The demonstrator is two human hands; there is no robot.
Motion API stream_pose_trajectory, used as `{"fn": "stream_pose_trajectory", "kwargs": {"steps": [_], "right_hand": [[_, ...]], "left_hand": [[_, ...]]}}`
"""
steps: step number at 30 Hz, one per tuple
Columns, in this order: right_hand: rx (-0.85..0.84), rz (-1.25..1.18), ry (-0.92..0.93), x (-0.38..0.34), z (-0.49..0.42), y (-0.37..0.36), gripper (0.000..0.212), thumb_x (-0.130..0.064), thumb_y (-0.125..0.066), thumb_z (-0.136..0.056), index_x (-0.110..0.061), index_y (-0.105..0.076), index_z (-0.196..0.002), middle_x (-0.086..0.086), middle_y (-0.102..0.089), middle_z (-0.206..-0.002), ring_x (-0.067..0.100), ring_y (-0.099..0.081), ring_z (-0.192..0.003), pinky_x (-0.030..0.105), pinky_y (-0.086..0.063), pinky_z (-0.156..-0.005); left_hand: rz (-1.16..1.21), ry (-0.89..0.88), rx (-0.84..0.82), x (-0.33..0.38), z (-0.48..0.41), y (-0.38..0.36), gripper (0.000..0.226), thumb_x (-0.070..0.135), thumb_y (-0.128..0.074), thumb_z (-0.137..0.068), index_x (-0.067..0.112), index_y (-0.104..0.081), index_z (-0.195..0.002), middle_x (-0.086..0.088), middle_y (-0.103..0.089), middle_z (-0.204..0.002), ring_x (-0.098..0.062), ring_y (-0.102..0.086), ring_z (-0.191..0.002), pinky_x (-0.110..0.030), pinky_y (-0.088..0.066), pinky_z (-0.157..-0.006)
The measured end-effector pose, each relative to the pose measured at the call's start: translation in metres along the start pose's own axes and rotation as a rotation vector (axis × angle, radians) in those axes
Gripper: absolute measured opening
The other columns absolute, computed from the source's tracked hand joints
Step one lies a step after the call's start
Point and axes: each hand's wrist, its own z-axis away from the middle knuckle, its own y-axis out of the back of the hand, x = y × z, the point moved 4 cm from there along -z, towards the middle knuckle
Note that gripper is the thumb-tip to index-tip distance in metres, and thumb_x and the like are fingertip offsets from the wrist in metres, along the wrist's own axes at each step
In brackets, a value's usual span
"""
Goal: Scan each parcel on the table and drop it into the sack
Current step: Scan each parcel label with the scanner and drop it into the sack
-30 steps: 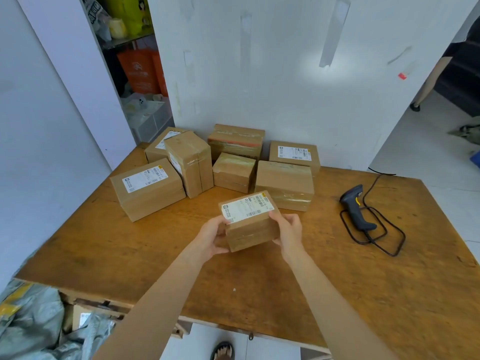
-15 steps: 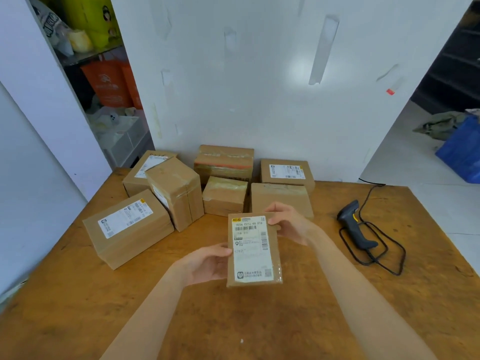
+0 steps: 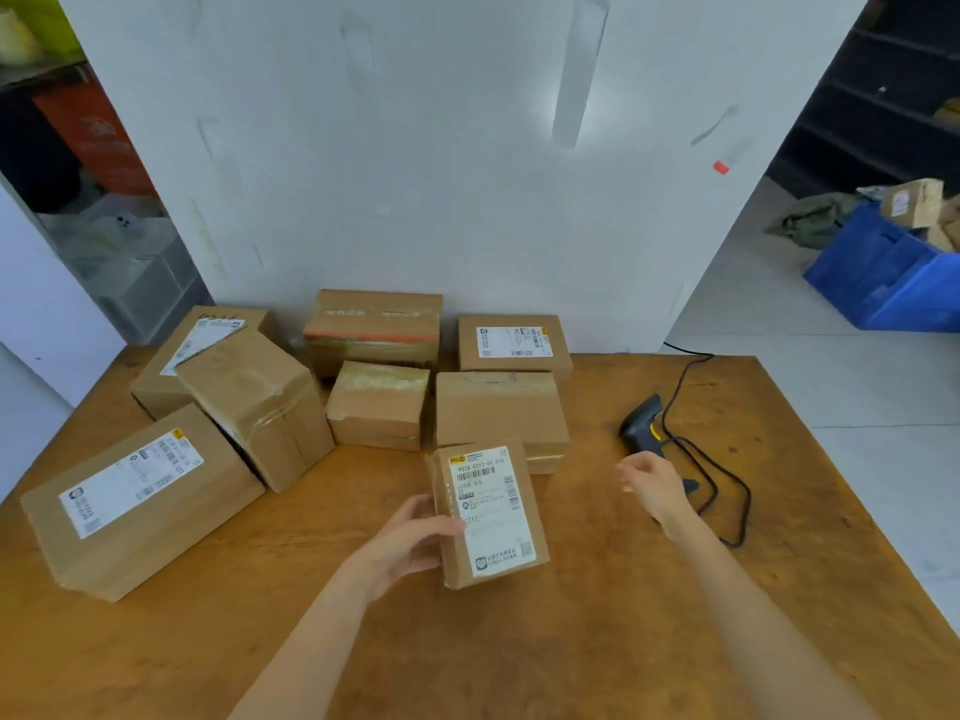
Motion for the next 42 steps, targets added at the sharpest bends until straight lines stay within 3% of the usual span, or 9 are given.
{"fn": "stream_pose_trajectory", "kwargs": {"steps": [4, 8, 15, 22, 28, 32, 35, 39, 42], "right_hand": [[0.085, 0.179, 0.021, 0.019, -0.03, 0.024, 0.017, -0.02, -0.059, -0.089, -0.005, -0.067, -0.092, 0.013, -0.069, -0.1, 0.029, -0.06, -0.092, 0.034, -0.043, -0.077], [0.121, 0.312, 0.068, 0.028, -0.055, 0.036, 0.018, -0.019, -0.063, -0.087, -0.009, -0.064, -0.102, 0.01, -0.065, -0.11, 0.029, -0.059, -0.104, 0.03, -0.04, -0.077], [0.129, 0.437, 0.078, 0.036, -0.082, 0.037, 0.041, -0.026, -0.065, -0.088, -0.012, -0.047, -0.123, 0.013, -0.051, -0.125, 0.032, -0.051, -0.116, 0.046, -0.05, -0.089], [0.026, 0.31, 0.081, 0.035, -0.103, 0.027, 0.064, -0.012, -0.067, -0.086, -0.007, -0.033, -0.14, 0.022, -0.048, -0.133, 0.038, -0.048, -0.122, 0.045, -0.046, -0.096], [-0.044, 0.191, 0.078, 0.032, -0.094, 0.019, 0.071, -0.02, -0.067, -0.086, -0.004, -0.03, -0.144, 0.023, -0.05, -0.132, 0.038, -0.049, -0.121, 0.043, -0.046, -0.096], [-0.023, -0.1, 0.085, 0.017, -0.067, 0.027, 0.065, -0.028, -0.063, -0.089, -0.006, -0.035, -0.143, 0.012, -0.055, -0.129, 0.023, -0.056, -0.107, 0.027, -0.041, -0.077], [-0.026, -0.192, 0.205, -0.007, -0.035, 0.041, 0.045, -0.041, -0.066, -0.087, -0.014, -0.054, -0.121, -0.002, -0.063, -0.103, 0.005, -0.056, -0.082, 0.016, -0.04, -0.063], [-0.205, -0.368, 0.339, -0.04, 0.026, 0.051, 0.031, -0.042, -0.057, -0.091, -0.011, -0.053, -0.088, -0.001, -0.053, -0.064, 0.009, -0.05, -0.051, 0.022, -0.041, -0.054], [-0.357, -0.455, 0.435, -0.06, 0.083, 0.049, 0.041, -0.047, -0.048, -0.095, -0.008, -0.05, -0.083, 0.003, -0.052, -0.059, 0.014, -0.046, -0.045, 0.021, -0.042, -0.052]], "left_hand": [[-0.003, 0.016, -0.032, 0.005, -0.022, -0.038, 0.086, 0.023, -0.092, -0.055, 0.021, -0.046, -0.128, -0.003, -0.067, -0.123, -0.022, -0.065, -0.112, -0.047, -0.049, -0.101], [-0.004, 0.029, -0.037, 0.003, -0.041, -0.071, 0.087, 0.024, -0.092, -0.053, 0.021, -0.047, -0.127, -0.003, -0.069, -0.12, -0.02, -0.068, -0.108, -0.045, -0.053, -0.096], [0.022, 0.056, -0.021, -0.009, -0.069, -0.11, 0.094, 0.026, -0.096, -0.046, 0.019, -0.048, -0.126, -0.007, -0.067, -0.122, -0.023, -0.067, -0.11, -0.046, -0.055, -0.093], [0.031, 0.073, 0.014, -0.018, -0.079, -0.127, 0.095, 0.026, -0.096, -0.044, 0.019, -0.049, -0.126, -0.003, -0.073, -0.112, -0.02, -0.07, -0.105, -0.039, -0.059, -0.082], [0.0, 0.065, 0.003, -0.006, -0.074, -0.133, 0.098, 0.026, -0.094, -0.045, 0.016, -0.046, -0.13, -0.008, -0.066, -0.123, -0.023, -0.067, -0.109, -0.044, -0.056, -0.091], [-0.037, 0.046, 0.008, 0.004, -0.065, -0.127, 0.099, 0.027, -0.092, -0.044, 0.016, -0.046, -0.132, -0.008, -0.066, -0.123, -0.023, -0.066, -0.11, -0.045, -0.055, -0.093], [-0.073, 0.026, 0.027, 0.013, -0.054, -0.117, 0.101, 0.029, -0.091, -0.044, 0.017, -0.045, -0.132, -0.007, -0.065, -0.125, -0.024, -0.065, -0.112, -0.047, -0.051, -0.098], [-0.093, -0.013, 0.027, 0.023, -0.035, -0.102, 0.102, 0.03, -0.092, -0.043, 0.017, -0.045, -0.133, -0.005, -0.065, -0.125, -0.023, -0.065, -0.112, -0.047, -0.051, -0.099], [-0.052, -0.057, 0.061, 0.028, -0.018, -0.083, 0.1, 0.03, -0.091, -0.045, 0.018, -0.045, -0.133, -0.005, -0.065, -0.125, -0.023, -0.065, -0.112, -0.046, -0.051, -0.098]]}}
